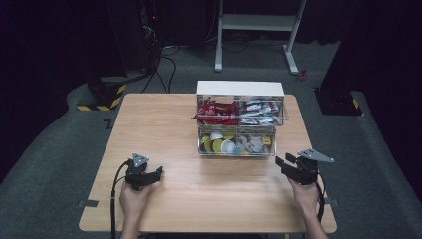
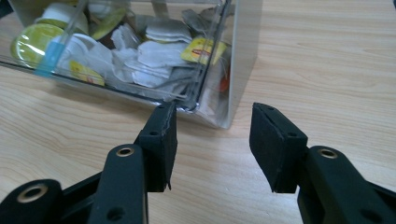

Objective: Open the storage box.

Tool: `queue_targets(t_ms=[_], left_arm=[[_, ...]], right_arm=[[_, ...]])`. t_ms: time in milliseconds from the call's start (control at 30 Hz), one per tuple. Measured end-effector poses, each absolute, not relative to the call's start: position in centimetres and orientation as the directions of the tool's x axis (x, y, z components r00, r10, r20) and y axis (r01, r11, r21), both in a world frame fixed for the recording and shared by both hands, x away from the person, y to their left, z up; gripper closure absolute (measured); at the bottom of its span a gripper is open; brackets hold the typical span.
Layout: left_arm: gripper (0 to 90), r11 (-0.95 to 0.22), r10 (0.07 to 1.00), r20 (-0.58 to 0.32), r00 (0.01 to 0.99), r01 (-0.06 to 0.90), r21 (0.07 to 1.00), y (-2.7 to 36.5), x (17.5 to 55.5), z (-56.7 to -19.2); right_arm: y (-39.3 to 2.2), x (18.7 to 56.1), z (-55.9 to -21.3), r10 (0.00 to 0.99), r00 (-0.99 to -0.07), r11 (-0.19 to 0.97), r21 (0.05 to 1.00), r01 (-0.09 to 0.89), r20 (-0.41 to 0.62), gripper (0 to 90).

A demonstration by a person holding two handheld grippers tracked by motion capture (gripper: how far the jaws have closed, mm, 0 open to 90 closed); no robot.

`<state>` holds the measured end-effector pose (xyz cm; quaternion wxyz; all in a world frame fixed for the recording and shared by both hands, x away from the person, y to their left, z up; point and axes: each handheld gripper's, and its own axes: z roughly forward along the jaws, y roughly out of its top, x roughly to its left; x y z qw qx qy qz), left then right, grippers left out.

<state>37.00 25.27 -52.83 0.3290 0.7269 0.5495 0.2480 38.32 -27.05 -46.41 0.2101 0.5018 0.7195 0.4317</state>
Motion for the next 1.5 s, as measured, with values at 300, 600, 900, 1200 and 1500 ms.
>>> queue_targets(t_ms=[300,600,900,1200,1500], left_arm=[[27.9,-0.180,0.962,-0.001,0.274,0.635,0.751,25.3,37.0,-52.8],[28.4,-0.179,0.962,-0.002,0.273,0.635,0.751,25.3,37.0,-52.8],[28.2,-0.178,0.962,-0.002,0.273,0.635,0.752,25.3,37.0,-52.8],[28.0,-0.180,0.962,-0.001,0.274,0.635,0.751,25.3,37.0,-52.8],[28.0,-0.178,0.962,-0.003,0.273,0.635,0.752,25.3,37.0,-52.8]], right_arm=[[-26.7,38.5,-45.6,0.896,-0.426,0.132,0.843,0.522,0.123,51.5],[-26.6,38.6,-44.2,0.889,-0.443,0.143,0.851,0.506,0.114,54.5],[-26.4,38.8,-42.8,0.880,-0.463,0.145,0.866,0.479,0.109,55.3],[-26.1,39.0,-40.9,0.861,-0.494,0.141,0.876,0.461,0.122,59.1],[-25.6,39.5,-39.3,0.839,-0.528,0.142,0.882,0.449,0.134,62.0]])
